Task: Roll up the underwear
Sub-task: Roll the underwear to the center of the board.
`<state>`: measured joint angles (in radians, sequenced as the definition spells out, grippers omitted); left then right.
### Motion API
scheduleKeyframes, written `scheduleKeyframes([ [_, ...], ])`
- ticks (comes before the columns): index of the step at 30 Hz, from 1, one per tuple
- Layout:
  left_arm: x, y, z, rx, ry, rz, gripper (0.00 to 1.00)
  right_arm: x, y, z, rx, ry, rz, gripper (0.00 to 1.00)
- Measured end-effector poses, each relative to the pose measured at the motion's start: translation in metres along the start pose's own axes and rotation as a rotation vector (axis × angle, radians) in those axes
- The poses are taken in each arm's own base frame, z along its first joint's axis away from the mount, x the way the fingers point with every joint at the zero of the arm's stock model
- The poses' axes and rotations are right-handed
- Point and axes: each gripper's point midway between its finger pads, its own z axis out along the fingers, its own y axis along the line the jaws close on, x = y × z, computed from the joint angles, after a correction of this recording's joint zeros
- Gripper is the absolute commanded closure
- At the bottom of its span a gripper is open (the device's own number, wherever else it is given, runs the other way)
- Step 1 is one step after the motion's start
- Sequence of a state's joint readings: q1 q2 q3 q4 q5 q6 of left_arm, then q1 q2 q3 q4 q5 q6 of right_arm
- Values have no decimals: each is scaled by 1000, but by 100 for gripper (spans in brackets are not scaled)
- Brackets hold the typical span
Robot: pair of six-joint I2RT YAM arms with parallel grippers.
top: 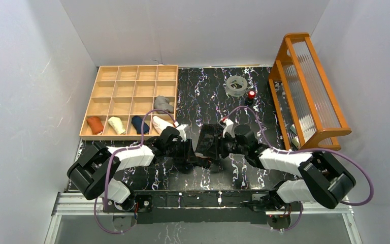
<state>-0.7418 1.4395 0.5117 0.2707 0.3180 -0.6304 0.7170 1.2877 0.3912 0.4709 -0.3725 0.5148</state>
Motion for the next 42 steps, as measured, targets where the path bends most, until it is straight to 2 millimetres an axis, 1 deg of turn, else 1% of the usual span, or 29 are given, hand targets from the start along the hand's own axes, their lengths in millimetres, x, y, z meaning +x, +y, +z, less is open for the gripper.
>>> scheduleKeyframes([
  [2, 0, 0, 0, -2, 5, 2, 62, 1, 3, 6, -11, 20, -14, 33],
  [8, 0, 0, 0, -5, 11, 6, 62, 9, 13, 16, -47, 69, -95, 42],
  [9, 0, 0, 0, -5, 12, 6, 62, 11, 12, 18, -47, 81, -102, 46],
  [12, 0, 0, 0, -6, 13, 6, 62, 18, 6, 22, -34, 114, -109, 53],
  [14, 0, 0, 0, -6, 13, 7, 62, 24, 1, 23, -23, 136, -109, 62],
  [16, 0, 0, 0, -6, 13, 6, 61, 28, -2, 24, -15, 151, -106, 75],
  [17, 0, 0, 0, -6, 13, 6, 57, 29, -3, 24, -11, 155, -103, 79],
  [19, 0, 0, 0, -4, 13, 4, 47, 30, -3, 24, -7, 155, -99, 84],
  [21, -1, -3, -1, 6, 8, 3, 40, 29, -4, 24, 0, 152, -84, 90],
  [24, -4, -7, -4, 10, -5, 6, 36, 34, -12, 24, 37, 149, -42, 95],
  [30, -6, -6, -4, 2, -24, -14, 34, 34, -20, 26, 57, 112, 63, 97],
  [36, -10, -7, -3, 7, -55, -43, 31, 35, -23, 27, 43, 78, 109, 98],
  [42, -17, -5, 1, -10, -93, -89, 37, 36, -25, 25, 17, 47, 114, 98],
])
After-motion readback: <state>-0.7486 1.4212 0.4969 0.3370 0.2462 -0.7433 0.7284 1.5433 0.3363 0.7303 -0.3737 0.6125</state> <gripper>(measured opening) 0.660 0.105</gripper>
